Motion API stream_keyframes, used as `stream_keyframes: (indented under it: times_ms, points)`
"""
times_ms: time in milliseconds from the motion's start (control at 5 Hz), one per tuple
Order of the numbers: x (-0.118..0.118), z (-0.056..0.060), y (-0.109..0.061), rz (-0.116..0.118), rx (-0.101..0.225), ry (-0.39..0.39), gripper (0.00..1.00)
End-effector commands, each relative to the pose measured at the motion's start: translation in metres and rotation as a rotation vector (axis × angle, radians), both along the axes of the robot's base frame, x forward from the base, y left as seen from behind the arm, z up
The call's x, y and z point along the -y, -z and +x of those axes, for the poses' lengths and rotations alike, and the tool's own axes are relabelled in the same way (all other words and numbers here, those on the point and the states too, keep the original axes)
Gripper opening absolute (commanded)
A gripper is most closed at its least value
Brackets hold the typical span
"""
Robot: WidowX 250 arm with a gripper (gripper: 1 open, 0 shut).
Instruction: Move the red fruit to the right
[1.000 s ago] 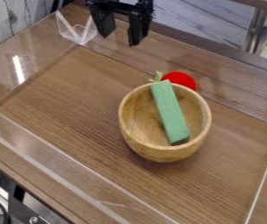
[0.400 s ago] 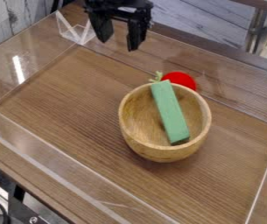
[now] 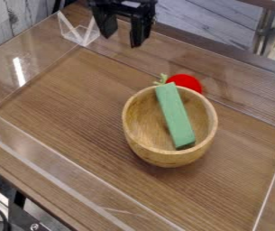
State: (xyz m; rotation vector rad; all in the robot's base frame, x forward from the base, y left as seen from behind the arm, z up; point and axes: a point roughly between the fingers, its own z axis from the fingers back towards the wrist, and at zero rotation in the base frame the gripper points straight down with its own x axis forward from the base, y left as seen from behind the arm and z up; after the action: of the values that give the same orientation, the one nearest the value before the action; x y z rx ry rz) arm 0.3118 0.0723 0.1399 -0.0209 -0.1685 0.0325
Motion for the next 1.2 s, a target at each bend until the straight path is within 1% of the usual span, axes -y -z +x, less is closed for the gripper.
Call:
stream_keyframes:
  times_ms: [0, 200, 400, 600, 800, 1000]
  points:
    - [-0.013, -0.007, -0.023, 0.019, 0.081, 0.013, 1.0]
    - [-0.014, -0.019, -0.018, 0.012, 0.077, 0.015, 1.0]
    - [-0.009, -0.035, -0.012, 0.002, 0.041, -0.019, 1.0]
    - [0.006, -0.032, -0.005, -0.01, 0.011, -0.049, 1.0]
    - [0.012, -0.033, 0.003, -0.014, -0.026, -0.047, 1.0]
    - [0.032, -0.017, 0.013, -0.032, -0.043, -0.121, 1.0]
